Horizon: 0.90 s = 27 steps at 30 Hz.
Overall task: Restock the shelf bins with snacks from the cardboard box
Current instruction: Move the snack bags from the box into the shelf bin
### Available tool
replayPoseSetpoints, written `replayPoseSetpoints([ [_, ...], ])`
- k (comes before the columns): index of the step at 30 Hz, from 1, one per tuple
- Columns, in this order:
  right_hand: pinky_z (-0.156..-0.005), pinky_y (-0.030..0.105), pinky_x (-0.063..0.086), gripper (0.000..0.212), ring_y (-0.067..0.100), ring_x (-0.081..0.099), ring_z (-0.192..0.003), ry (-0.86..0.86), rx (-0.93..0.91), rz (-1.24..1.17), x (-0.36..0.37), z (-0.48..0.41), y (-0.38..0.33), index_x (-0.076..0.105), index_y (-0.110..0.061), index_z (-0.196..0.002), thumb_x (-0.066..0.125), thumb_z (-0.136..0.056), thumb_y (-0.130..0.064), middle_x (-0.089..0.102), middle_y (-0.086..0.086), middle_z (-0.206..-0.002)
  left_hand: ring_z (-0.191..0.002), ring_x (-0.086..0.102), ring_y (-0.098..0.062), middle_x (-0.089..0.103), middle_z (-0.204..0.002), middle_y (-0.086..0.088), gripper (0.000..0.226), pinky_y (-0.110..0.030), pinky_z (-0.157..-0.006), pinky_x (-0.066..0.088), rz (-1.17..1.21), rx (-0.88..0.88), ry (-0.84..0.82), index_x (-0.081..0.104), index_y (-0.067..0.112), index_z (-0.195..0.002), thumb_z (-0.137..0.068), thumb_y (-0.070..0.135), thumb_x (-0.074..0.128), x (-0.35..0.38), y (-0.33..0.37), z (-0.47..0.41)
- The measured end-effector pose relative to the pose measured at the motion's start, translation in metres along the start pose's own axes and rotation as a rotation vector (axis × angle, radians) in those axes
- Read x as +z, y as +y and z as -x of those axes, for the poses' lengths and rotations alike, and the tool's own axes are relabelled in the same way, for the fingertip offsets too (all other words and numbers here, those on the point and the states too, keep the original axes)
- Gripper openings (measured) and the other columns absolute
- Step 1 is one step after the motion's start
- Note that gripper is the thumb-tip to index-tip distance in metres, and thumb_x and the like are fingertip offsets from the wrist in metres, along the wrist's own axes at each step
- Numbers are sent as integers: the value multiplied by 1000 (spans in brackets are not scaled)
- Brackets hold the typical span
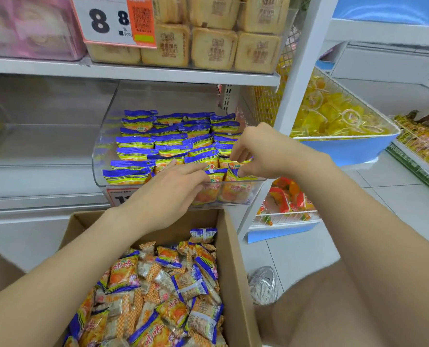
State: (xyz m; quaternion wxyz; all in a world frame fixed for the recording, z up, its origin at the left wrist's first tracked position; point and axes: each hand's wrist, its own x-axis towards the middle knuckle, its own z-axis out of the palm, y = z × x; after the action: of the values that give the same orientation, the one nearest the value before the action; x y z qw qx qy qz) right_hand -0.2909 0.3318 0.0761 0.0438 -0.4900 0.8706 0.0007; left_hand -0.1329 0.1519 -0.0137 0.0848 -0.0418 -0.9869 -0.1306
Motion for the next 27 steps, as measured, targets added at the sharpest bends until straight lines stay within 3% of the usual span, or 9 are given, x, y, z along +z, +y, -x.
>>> replayPoseSetpoints([
  [3, -69, 32, 50, 5, 28, 64, -84, 16, -19, 84, 24, -7, -11, 79, -19, -83, 79, -81, -15, 65, 0, -73, -138, 50, -18, 54, -149, 7, 29, -49, -125, 27, -5, 18, 8, 62, 26, -131, -111, 24, 40, -1, 2, -2],
  [6, -73, 30, 52, 13, 17, 63, -76, 2, -47, 24, 30, -14, -14, 82, -22, -84, 75, -82, -12, 64, -10, -70, -121, 59, -26, 62, -135, 4, 24, -47, -111, 40, -21, 67, 26, 63, 24, -123, -110, 22, 44, -2, 1, -1],
  [11, -97, 37, 57, 59, 10, 70, -108, -325, -16, -126, 7, 1, -8, 79, -25, -121, 49, -82, 7, 77, -11, -113, -135, 52, -22, 57, -149, 5, 26, -49, -117, 36, -10, 70, 32, 63, 28, -128, -112, 24, 43, 2, -3, 1],
  [14, -94, 41, 58, 56, 21, 69, -108, -310, -16, -66, 13, 7, -17, 77, -23, -121, 50, -78, 1, 76, -4, -114, -142, 46, -18, 53, -154, 6, 30, -46, -125, 29, -7, 74, 18, 59, 28, -137, -112, 27, 43, 0, -6, 2],
  [17, -90, 40, 60, 40, 26, 69, -99, 2, 105, -141, 16, 5, -20, 82, -16, -104, 52, -79, -8, 79, 6, -102, -154, 32, -17, 39, -164, 7, 45, -45, -129, 21, -93, 24, 5, 40, 31, -155, -111, 42, 40, -7, -10, 7],
  [20, -101, 39, 51, 44, 34, 64, -117, 437, 189, -255, 26, -4, -24, 70, -12, -132, 48, -94, -11, 73, 12, -125, -162, 12, -20, 19, -174, 2, 74, -52, -131, 10, -220, -133, 58, 22, 32, -165, -103, 72, 18, -14, -16, 13],
  [22, -112, 39, 37, 48, 36, 50, -138, 365, 178, -336, 40, -13, -28, 52, -12, -151, 45, -105, -23, 57, 14, -150, -163, 2, -26, 7, -176, -2, 96, -54, -130, 5, -220, -279, 26, 12, 30, -168, -91, 87, 6, -17, -21, 13],
  [24, -127, 49, 11, 63, 35, 12, -159, 132, 192, -302, 59, -24, -27, 27, -21, -165, 36, -109, -48, 20, 11, -172, -162, -1, -32, 0, -176, -6, 116, -54, -130, 5, -240, -370, -110, 4, 29, -168, -76, 99, 1, -16, -26, 10],
  [27, -127, 54, -9, 78, 30, -17, -160, -138, 235, -178, 72, -40, -25, 0, -32, -167, 21, -103, -71, -14, 3, -174, -162, -1, -35, -2, -175, -12, 123, -54, -130, 11, -270, -355, -266, 0, 25, -168, -71, 100, 11, -16, -34, 5],
])
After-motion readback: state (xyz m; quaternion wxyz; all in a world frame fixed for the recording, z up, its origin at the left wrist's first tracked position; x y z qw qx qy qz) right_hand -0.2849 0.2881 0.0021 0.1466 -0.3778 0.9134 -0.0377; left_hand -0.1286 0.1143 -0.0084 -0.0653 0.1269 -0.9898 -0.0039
